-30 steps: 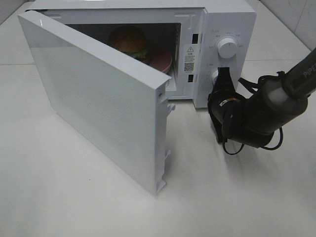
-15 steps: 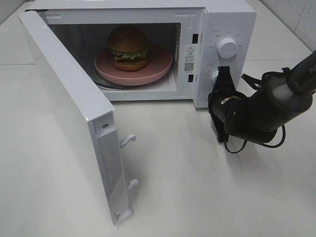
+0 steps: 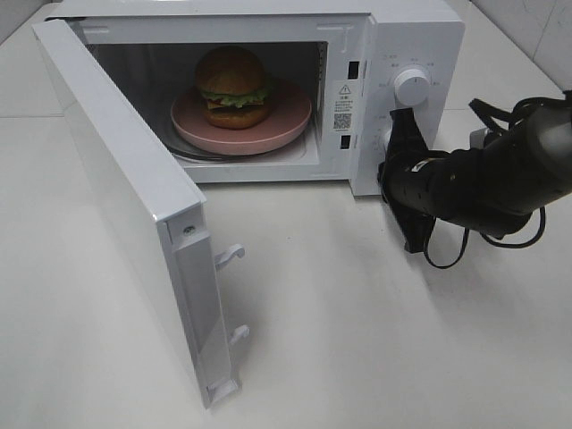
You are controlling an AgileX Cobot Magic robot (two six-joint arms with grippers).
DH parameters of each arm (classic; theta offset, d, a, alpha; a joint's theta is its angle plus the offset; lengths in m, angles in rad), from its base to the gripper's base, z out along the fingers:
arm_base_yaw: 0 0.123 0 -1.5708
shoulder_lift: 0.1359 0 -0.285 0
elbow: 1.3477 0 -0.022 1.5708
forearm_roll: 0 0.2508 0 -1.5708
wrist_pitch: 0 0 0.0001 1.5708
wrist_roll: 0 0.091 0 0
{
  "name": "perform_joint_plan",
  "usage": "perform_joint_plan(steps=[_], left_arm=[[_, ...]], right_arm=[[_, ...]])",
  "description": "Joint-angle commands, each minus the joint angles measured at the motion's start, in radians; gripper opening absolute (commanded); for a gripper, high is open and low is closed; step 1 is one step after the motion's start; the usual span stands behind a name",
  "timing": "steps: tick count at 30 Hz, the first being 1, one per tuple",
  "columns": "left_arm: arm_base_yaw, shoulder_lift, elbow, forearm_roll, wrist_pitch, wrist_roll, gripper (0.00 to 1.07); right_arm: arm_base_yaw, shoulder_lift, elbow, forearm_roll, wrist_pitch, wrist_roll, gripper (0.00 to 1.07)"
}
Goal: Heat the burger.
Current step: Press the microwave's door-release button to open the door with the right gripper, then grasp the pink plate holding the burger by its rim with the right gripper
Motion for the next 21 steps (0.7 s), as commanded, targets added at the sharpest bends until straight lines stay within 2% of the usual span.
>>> perform_joint_plan(steps=[1,21], left_arm=[[0.0,-0.022,0.003,-0.005,-0.006,0.002,1.01],[0.0,-0.022,0.003,-0.005,-0.006,0.002,1.01]], right_arm=[[-0.003,-0.057,-0.002,-0.02,0.138,-0.153,0.0],[-0.003,-0.3,-0.006,-0.024,0.662,-0.933,0.0]])
